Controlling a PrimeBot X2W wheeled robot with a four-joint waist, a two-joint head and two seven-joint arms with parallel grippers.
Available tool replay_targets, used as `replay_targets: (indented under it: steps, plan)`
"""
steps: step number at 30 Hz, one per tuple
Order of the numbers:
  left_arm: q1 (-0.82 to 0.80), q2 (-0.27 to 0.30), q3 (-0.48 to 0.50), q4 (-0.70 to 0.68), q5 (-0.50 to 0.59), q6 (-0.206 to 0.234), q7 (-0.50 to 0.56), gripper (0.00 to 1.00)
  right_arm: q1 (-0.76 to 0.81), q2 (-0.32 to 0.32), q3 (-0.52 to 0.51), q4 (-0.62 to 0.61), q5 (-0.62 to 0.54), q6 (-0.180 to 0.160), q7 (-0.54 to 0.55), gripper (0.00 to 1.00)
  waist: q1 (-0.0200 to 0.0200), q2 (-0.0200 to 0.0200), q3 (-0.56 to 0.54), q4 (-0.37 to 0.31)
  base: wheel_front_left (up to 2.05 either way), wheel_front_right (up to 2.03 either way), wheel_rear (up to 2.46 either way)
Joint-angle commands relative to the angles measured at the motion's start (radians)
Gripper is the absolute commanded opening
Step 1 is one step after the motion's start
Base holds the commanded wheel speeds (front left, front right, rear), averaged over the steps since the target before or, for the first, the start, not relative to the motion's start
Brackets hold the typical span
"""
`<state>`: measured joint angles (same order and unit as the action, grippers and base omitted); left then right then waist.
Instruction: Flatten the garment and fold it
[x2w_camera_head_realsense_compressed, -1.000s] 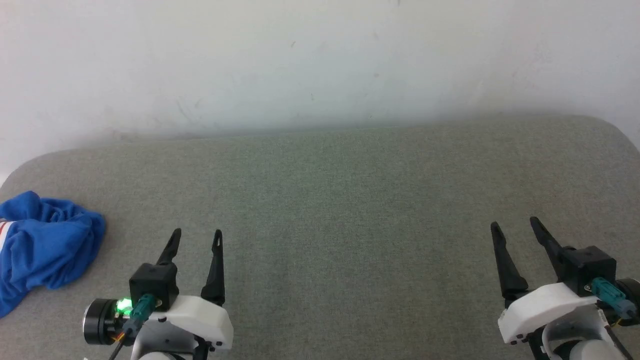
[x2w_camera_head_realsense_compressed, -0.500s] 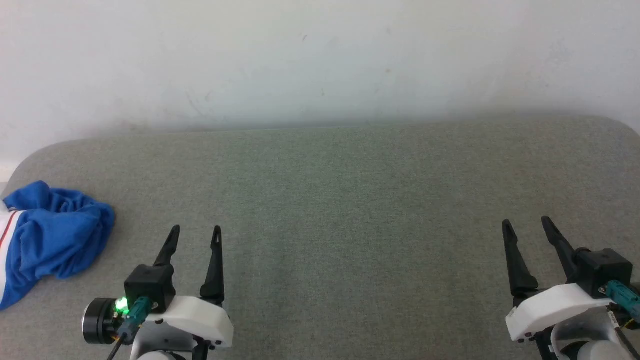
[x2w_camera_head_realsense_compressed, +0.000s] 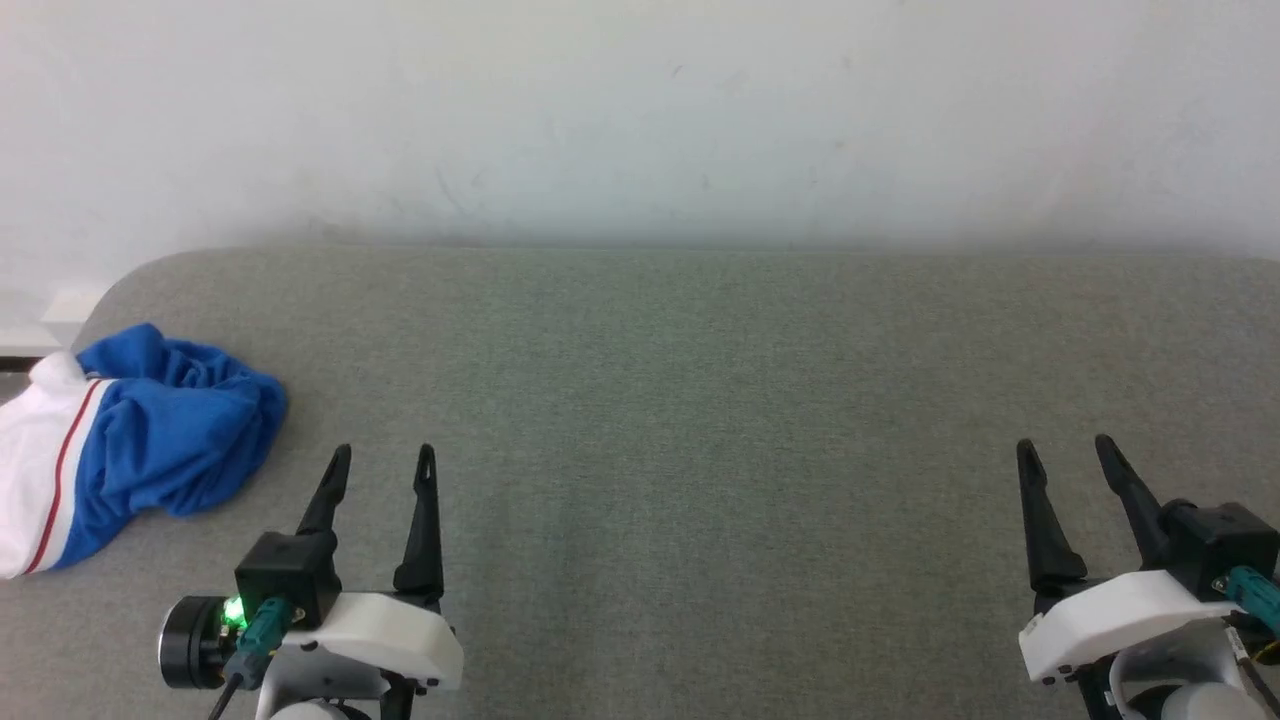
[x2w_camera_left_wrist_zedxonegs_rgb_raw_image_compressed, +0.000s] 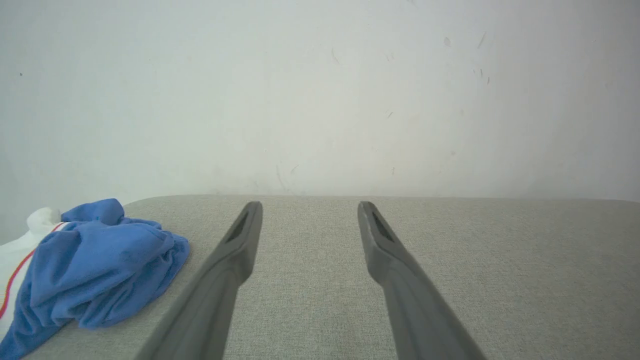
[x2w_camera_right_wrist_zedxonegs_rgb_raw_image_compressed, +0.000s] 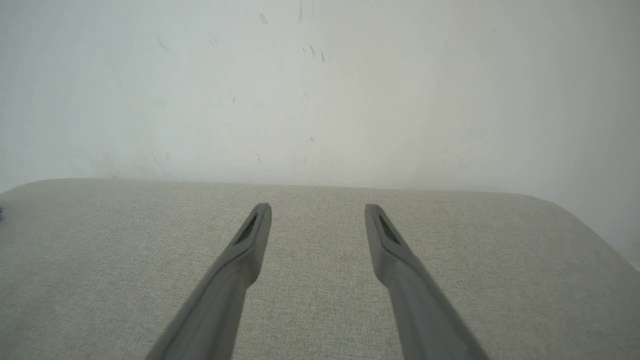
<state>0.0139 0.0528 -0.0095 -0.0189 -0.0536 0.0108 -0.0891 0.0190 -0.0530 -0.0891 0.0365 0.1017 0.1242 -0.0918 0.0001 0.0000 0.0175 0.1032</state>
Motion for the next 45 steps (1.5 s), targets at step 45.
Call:
replay_targets:
  steps: [45]
  plan:
    - [0.047, -0.002, 0.005, 0.004, -0.077, 0.029, -0.103, 1.00, -0.087, 0.002, 0.150, 0.092, -0.004, 0.005, -0.100, 1.00, -0.0001, 0.0000, -0.010, 0.386, 0.00, 0.00, 0.00]
